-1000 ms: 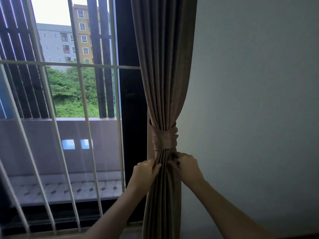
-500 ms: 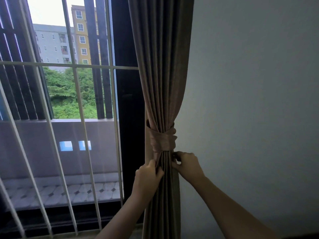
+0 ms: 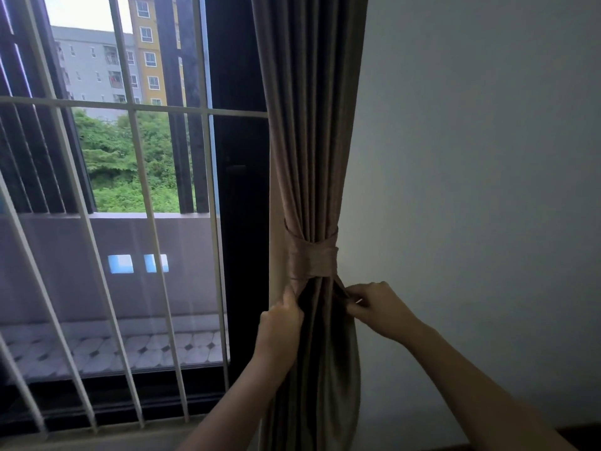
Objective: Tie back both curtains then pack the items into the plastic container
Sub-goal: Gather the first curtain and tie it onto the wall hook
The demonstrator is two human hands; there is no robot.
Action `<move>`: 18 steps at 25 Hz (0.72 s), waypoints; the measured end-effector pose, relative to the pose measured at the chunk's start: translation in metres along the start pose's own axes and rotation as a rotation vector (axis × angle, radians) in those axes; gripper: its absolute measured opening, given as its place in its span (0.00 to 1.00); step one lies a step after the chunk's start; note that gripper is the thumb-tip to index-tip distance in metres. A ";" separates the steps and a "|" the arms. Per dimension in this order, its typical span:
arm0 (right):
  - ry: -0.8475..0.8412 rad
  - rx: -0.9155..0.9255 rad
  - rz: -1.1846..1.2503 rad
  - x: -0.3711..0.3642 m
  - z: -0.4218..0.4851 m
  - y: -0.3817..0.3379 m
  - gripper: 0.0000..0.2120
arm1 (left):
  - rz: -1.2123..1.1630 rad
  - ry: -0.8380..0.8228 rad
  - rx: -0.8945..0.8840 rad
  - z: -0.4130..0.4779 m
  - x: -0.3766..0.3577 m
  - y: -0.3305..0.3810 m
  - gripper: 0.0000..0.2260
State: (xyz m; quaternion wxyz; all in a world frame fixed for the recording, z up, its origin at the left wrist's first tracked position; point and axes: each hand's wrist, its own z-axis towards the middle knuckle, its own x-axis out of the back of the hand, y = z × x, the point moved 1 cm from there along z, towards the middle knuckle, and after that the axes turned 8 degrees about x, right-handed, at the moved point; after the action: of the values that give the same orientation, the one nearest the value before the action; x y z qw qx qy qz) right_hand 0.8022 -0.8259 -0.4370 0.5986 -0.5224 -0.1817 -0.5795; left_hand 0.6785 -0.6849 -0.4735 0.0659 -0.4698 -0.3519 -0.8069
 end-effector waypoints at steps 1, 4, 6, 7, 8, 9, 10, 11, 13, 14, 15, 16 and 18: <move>-0.004 -0.013 0.033 -0.002 -0.003 0.001 0.08 | -0.037 -0.035 -0.001 -0.006 -0.003 0.007 0.15; -0.041 -0.021 0.029 0.001 -0.001 0.003 0.06 | -0.096 -0.011 0.009 0.001 -0.004 0.011 0.10; -0.057 -0.025 0.002 0.009 -0.002 0.002 0.06 | -0.153 -0.028 0.031 0.005 0.002 0.005 0.09; -0.073 -0.021 0.004 0.011 -0.005 0.001 0.06 | -0.188 -0.039 0.018 0.004 0.006 0.004 0.08; -0.080 -0.018 0.010 0.013 -0.007 -0.001 0.08 | -0.239 -0.020 -0.015 0.000 0.013 0.004 0.08; -0.047 -0.005 0.006 0.015 -0.008 -0.004 0.11 | -0.311 0.040 -0.066 -0.003 0.024 0.004 0.08; 0.044 0.027 -0.015 0.019 -0.007 -0.007 0.12 | -0.378 0.140 -0.128 -0.003 0.036 0.002 0.09; 0.166 0.078 -0.043 0.026 -0.004 -0.012 0.12 | -0.416 0.255 -0.196 0.003 0.048 0.000 0.10; 0.370 0.213 -0.093 0.043 0.010 -0.024 0.11 | -0.391 0.404 -0.328 0.023 0.073 -0.002 0.09; 0.397 0.274 -0.114 0.051 0.019 -0.031 0.10 | -0.343 0.420 -0.394 0.035 0.084 -0.001 0.09; 0.379 0.314 -0.140 0.056 0.029 -0.039 0.10 | -0.284 0.396 -0.458 0.044 0.093 0.000 0.09; 0.328 0.325 -0.178 0.060 0.038 -0.046 0.11 | -0.223 0.353 -0.514 0.052 0.099 0.002 0.09; 0.182 0.270 -0.275 0.062 0.053 -0.054 0.13 | -0.127 0.270 -0.590 0.064 0.103 0.001 0.10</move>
State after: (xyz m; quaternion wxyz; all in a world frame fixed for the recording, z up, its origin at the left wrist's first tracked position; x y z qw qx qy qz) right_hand 0.7918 -0.8009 -0.3427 0.5922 -0.3531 -0.2725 -0.6710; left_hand 0.6680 -0.6225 -0.3702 -0.0774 -0.3348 -0.1194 -0.9315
